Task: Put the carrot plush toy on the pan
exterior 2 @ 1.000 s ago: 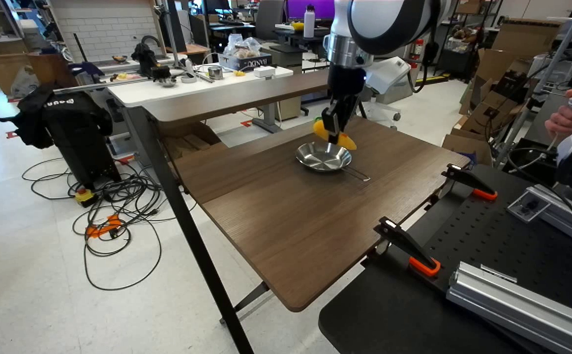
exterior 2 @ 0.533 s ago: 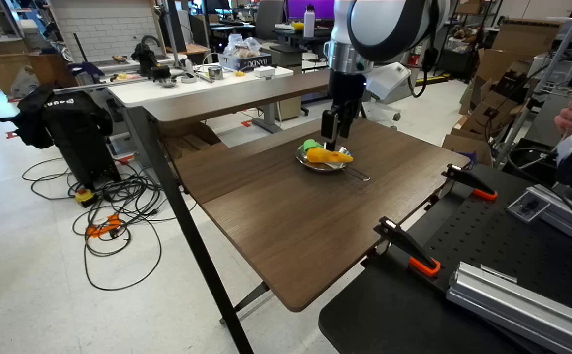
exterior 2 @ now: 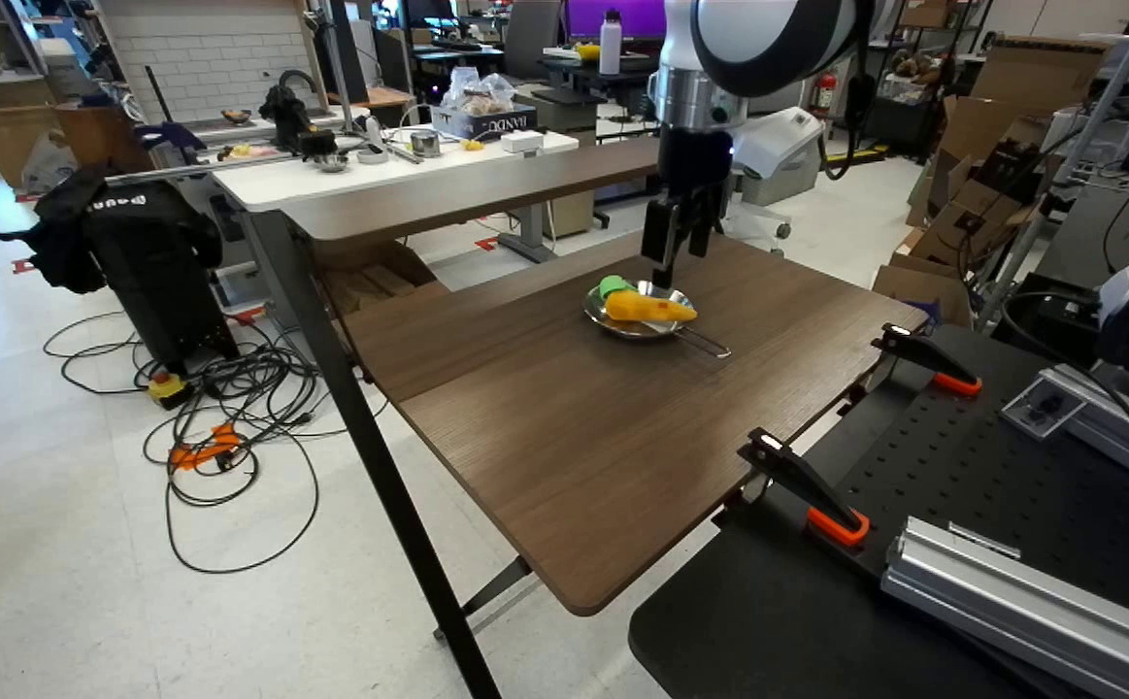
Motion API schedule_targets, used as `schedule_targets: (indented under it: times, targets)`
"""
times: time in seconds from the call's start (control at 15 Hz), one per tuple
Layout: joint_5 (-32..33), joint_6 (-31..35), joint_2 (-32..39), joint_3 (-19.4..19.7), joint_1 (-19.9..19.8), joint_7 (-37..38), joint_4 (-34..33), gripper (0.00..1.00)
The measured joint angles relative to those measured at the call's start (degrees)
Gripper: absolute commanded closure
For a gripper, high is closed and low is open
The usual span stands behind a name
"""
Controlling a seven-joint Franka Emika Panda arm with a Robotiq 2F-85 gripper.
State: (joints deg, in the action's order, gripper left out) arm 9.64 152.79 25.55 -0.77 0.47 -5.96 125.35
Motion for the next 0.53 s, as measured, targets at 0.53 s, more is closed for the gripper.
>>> schedule_targets:
  times: [0.53]
  targets:
    - [0.0,-4.6,-9.4,0.2,0.4,2.9,4.2,0.0]
